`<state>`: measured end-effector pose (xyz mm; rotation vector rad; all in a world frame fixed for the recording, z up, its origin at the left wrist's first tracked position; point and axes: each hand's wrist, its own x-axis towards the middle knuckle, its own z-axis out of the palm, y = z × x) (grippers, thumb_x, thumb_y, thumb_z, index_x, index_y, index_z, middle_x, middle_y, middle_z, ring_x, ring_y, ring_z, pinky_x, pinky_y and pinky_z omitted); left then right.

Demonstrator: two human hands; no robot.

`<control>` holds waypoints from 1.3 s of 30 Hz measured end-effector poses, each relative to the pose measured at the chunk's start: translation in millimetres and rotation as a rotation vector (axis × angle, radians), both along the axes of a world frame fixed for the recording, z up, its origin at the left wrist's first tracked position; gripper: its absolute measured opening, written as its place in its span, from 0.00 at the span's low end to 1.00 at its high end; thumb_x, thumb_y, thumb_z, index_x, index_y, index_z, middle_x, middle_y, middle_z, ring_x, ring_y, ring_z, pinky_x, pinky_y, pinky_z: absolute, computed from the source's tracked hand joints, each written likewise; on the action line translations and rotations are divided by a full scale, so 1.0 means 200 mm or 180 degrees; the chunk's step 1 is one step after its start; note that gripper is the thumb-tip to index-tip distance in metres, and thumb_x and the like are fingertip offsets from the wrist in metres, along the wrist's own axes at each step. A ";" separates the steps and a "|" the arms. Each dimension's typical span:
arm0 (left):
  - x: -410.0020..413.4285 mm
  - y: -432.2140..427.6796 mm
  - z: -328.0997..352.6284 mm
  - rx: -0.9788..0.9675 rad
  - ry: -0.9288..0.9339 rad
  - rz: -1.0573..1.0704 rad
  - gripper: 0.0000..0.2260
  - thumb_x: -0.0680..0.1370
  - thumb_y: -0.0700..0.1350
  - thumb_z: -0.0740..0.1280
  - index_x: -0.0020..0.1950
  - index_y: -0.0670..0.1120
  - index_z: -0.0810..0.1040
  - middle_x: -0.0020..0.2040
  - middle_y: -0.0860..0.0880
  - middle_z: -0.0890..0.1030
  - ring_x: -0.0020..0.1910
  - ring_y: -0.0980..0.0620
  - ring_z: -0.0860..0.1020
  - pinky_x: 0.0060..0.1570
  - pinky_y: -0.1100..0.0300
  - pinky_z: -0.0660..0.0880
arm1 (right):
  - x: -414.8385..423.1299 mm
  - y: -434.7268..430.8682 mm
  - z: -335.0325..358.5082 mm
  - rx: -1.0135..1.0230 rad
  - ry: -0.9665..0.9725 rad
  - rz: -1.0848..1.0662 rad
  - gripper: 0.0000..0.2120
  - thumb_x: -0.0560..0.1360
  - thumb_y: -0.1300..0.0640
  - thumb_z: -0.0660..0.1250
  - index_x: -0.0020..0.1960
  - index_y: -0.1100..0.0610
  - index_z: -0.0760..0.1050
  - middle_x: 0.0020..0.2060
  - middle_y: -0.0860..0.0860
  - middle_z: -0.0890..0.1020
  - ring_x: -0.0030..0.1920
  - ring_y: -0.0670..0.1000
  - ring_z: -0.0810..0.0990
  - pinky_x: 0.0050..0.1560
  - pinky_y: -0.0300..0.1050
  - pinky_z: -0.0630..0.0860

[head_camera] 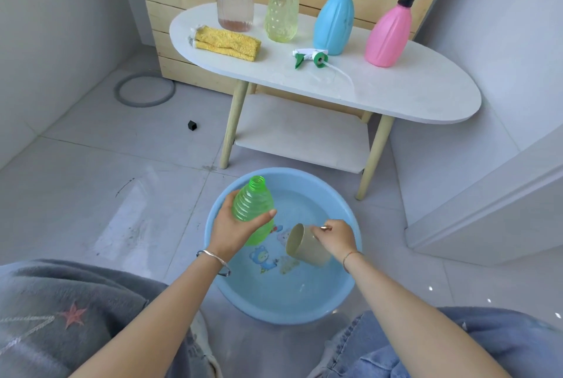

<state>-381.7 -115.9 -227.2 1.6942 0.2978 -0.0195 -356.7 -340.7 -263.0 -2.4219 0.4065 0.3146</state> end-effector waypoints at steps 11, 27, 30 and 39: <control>0.05 0.03 -0.04 0.0120 0.0006 0.0211 0.31 0.62 0.54 0.81 0.61 0.54 0.73 0.53 0.57 0.81 0.52 0.60 0.79 0.50 0.65 0.74 | -0.07 0.00 -0.23 -0.0859 0.0222 0.0768 0.23 0.73 0.52 0.66 0.27 0.54 0.56 0.24 0.48 0.63 0.34 0.55 0.64 0.40 0.45 0.58; 0.05 0.04 -0.01 0.0135 -0.0024 0.0339 0.29 0.64 0.50 0.81 0.61 0.52 0.73 0.52 0.57 0.80 0.48 0.66 0.78 0.44 0.73 0.72 | -0.13 0.02 -0.23 0.0930 0.0413 -0.0468 0.24 0.68 0.62 0.69 0.26 0.52 0.55 0.23 0.47 0.57 0.30 0.50 0.56 0.29 0.41 0.53; 0.04 0.04 0.02 0.0042 -0.0095 0.0397 0.28 0.64 0.48 0.81 0.60 0.51 0.73 0.51 0.57 0.80 0.45 0.68 0.78 0.43 0.73 0.73 | -0.14 0.02 -0.16 0.1380 0.0256 -0.0689 0.24 0.68 0.64 0.70 0.26 0.52 0.56 0.24 0.47 0.56 0.31 0.50 0.55 0.27 0.39 0.52; 0.02 0.02 0.09 -0.0145 -0.0338 0.0474 0.27 0.65 0.46 0.81 0.59 0.52 0.73 0.51 0.55 0.80 0.47 0.64 0.79 0.44 0.73 0.74 | -0.03 -0.03 0.27 0.2039 -0.0345 -0.0807 0.13 0.69 0.56 0.73 0.37 0.58 0.69 0.35 0.54 0.62 0.35 0.48 0.62 0.37 0.36 0.61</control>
